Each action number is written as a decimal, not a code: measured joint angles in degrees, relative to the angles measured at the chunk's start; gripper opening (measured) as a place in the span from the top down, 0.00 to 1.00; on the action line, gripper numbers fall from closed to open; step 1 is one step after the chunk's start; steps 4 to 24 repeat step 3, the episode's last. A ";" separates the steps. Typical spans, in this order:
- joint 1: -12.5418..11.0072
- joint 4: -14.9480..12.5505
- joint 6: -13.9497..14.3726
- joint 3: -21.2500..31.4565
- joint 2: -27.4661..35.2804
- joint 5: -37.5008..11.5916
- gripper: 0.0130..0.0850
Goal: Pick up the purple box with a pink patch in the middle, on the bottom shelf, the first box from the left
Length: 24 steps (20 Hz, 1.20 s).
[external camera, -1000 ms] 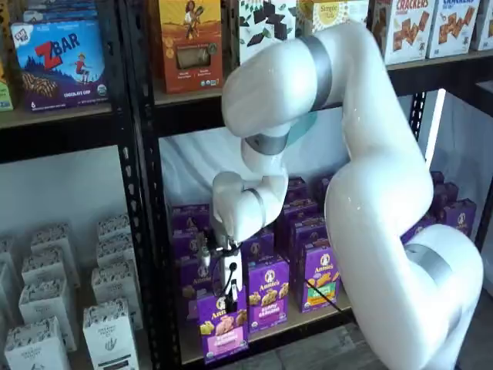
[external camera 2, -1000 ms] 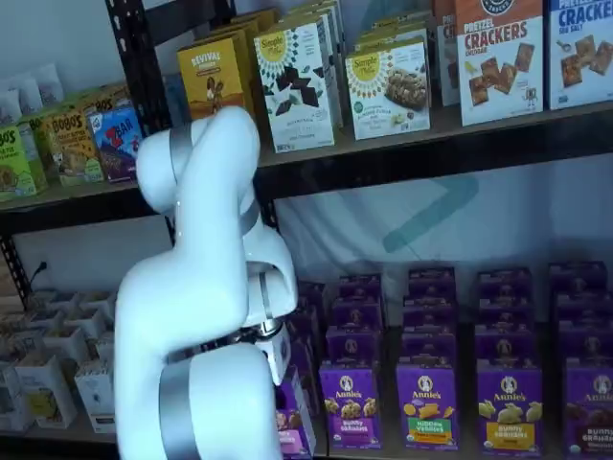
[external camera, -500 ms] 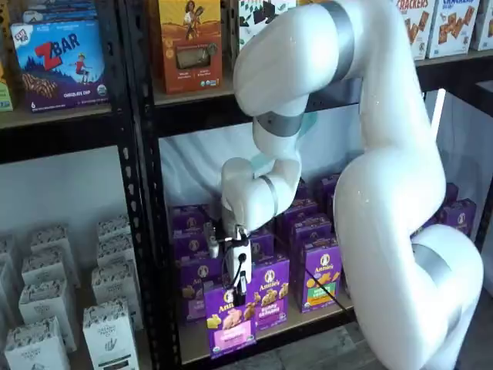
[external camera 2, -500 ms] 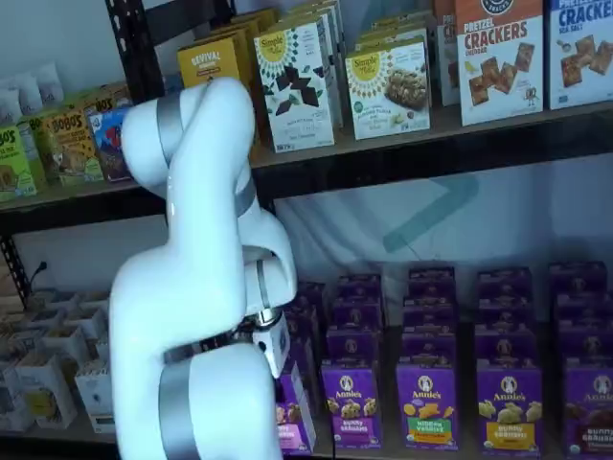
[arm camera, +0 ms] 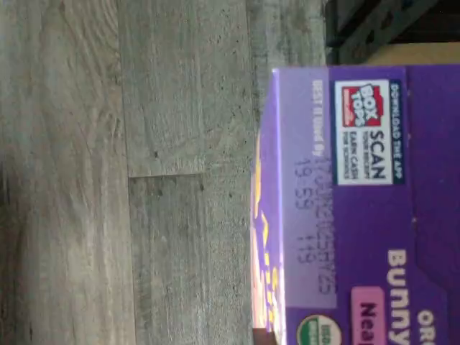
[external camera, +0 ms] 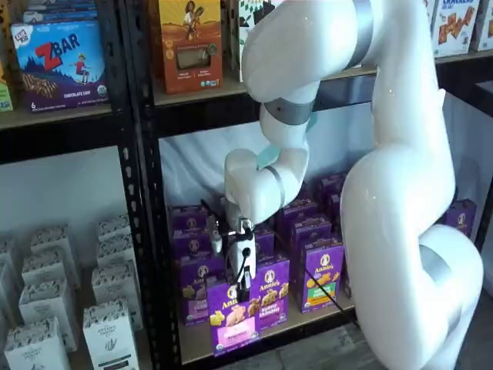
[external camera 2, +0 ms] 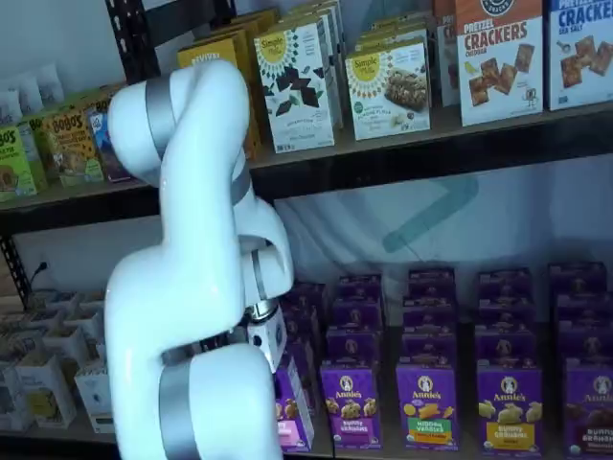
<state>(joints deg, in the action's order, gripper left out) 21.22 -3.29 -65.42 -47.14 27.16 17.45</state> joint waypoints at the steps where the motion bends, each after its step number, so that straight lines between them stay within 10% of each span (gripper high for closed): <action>1: 0.01 -0.28 0.28 0.47 -0.55 -0.05 0.67; 24: 0.10 -0.43 0.50 1.33 -1.51 -0.12 0.67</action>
